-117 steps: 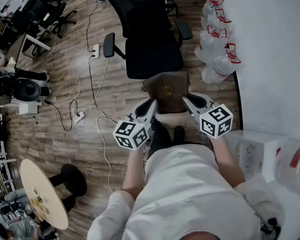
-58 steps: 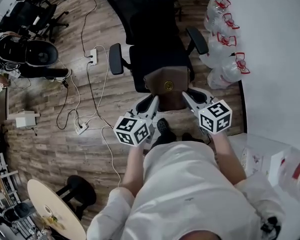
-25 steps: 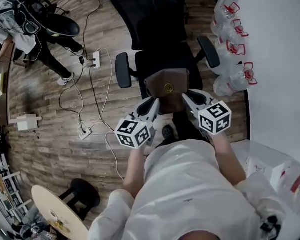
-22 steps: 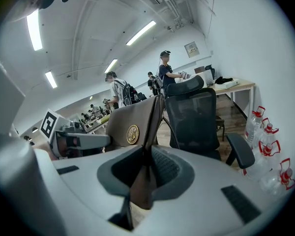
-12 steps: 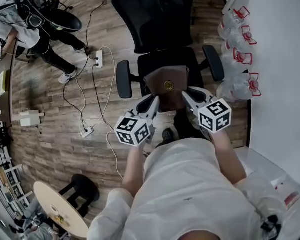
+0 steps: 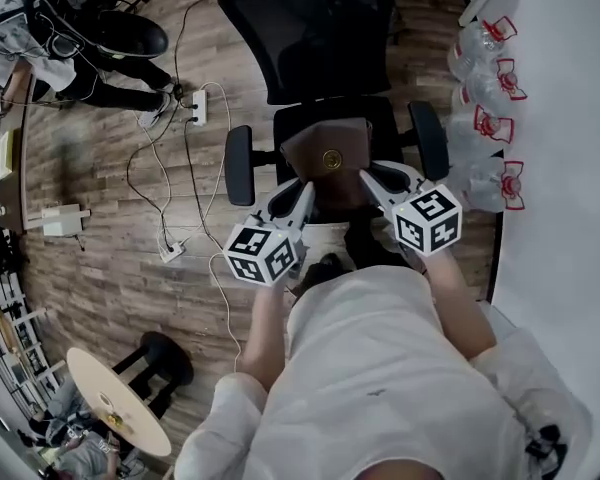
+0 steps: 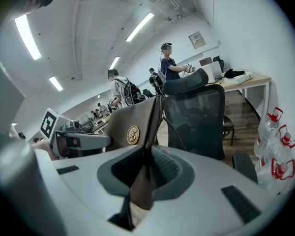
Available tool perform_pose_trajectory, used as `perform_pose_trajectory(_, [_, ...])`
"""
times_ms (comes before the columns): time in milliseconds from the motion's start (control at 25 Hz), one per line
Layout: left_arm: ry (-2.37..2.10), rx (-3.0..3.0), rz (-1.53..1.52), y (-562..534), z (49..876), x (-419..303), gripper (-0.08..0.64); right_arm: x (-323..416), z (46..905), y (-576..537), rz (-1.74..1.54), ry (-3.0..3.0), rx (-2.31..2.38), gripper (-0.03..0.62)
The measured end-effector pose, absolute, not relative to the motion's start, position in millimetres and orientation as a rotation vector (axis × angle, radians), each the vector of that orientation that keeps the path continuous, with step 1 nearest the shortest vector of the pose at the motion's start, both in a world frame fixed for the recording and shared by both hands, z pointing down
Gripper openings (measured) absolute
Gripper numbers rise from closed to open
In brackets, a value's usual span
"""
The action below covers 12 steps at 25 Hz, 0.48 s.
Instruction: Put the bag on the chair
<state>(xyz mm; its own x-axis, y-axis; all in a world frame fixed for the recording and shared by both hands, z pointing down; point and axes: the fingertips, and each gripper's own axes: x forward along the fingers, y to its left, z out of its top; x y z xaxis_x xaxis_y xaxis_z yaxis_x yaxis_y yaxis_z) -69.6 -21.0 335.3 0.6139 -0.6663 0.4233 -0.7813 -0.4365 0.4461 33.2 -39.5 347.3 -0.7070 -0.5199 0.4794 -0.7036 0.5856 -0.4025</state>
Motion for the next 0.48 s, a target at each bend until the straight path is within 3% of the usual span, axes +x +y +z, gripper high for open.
perform_pose_trajectory(480, [-1.162,2.211,0.273,-49,335,-51,0.034,49,351,-75,0.833,-2.523,0.956,0.058])
